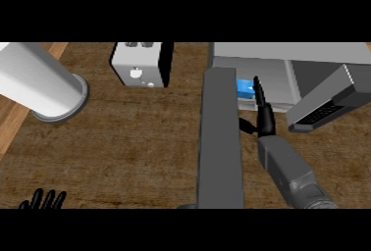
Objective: Pick up the milk, place it into the microwave and close the microwave
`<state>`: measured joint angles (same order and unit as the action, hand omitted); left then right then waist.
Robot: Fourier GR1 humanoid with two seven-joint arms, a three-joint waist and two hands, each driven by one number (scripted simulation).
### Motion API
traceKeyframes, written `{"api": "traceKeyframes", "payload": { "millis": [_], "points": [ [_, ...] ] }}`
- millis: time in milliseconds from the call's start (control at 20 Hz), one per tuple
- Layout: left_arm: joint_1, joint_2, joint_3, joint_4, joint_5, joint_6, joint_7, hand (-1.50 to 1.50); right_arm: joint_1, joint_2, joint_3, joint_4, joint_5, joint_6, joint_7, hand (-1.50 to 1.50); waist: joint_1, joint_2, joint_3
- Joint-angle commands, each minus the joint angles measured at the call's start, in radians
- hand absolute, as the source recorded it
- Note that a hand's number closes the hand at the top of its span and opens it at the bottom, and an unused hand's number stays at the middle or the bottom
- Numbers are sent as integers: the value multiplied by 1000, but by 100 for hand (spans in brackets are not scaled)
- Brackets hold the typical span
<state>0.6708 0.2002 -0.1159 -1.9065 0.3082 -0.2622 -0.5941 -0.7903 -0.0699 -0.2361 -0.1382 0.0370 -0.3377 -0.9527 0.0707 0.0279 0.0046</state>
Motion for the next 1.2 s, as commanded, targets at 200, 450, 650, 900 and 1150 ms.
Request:
{"api": "traceKeyframes", "payload": {
  "millis": [200, 450, 650, 900, 1150],
  "points": [
    [2, -22, -9, -50, 2, 43, 75, -150, 133, -29, -5, -22, -10, 194, -155, -150, -44, -18, -2],
    [61, -1, -49, -39, -70, 4, 39, -150, 195, -43, 27, -47, 5, 319, -154, -150, -57, -26, -4],
    [-25, -5, -37, 8, -84, 12, 63, -150, 287, -28, 35, -70, 8, 311, -215, -150, -61, -25, -4],
    [-64, -54, -96, 114, -124, 17, 48, -150, 372, -83, 32, -143, -11, 350, -198, -150, -70, -28, -5],
    [-154, -35, -161, 138, -174, -17, 114, -150, 481, -152, 27, -234, -30, 405, -226, 150, -85, -29, -5]
  ]
}}
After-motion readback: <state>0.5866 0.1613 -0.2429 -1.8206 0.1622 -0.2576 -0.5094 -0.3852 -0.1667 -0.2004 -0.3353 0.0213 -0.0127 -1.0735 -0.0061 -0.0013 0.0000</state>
